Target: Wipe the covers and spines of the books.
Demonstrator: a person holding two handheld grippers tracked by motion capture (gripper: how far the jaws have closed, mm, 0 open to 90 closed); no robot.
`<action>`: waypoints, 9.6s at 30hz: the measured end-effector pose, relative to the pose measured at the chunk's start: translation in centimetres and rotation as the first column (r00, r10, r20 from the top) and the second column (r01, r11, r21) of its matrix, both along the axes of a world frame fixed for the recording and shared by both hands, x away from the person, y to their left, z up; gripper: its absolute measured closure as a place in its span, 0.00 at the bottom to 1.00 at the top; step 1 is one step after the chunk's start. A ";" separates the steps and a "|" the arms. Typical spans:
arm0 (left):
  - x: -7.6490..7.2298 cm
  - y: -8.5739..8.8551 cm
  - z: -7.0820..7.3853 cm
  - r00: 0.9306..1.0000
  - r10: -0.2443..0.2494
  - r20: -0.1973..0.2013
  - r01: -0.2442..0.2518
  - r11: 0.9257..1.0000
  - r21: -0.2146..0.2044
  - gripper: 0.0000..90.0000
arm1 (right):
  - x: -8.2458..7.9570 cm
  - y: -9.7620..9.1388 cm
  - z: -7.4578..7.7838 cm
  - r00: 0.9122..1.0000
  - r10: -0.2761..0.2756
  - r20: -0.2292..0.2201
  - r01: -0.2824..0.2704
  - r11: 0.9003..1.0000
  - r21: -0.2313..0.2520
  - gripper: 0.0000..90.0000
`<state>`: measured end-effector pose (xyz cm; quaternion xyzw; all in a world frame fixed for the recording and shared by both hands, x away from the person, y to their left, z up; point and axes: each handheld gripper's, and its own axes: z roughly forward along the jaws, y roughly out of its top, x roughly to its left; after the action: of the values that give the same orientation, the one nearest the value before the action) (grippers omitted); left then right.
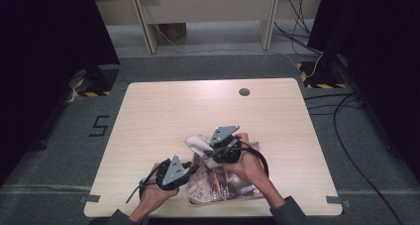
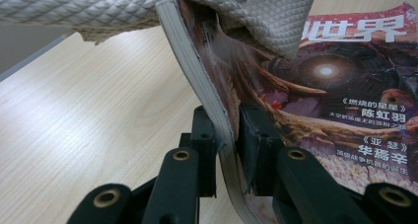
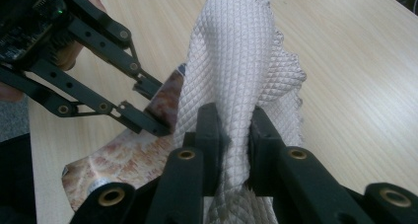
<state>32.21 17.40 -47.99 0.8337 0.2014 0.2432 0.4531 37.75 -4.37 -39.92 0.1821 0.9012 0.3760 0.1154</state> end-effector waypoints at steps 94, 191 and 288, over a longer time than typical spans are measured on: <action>-0.1 -0.1 0.3 1.000 -0.007 0.023 0.006 1.000 0.006 0.85 | 6.5 -19.6 -4.6 0.847 -0.504 -0.173 0.493 0.864 -0.104 0.88; 0.7 0.4 0.1 1.000 0.010 -0.018 -0.010 1.000 0.002 0.83 | 2.9 -5.3 -4.8 0.973 0.122 -0.194 -0.128 0.992 -0.019 0.76; 1.4 2.6 -1.5 0.923 0.267 -0.278 -0.272 0.962 0.022 0.24 | 1.6 -0.1 0.7 0.988 0.155 0.013 -0.130 0.869 -0.477 0.93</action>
<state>33.66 19.98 -49.53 0.8200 0.3779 0.1819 0.3896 39.37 -4.49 -39.20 0.0720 0.9735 0.1556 0.1513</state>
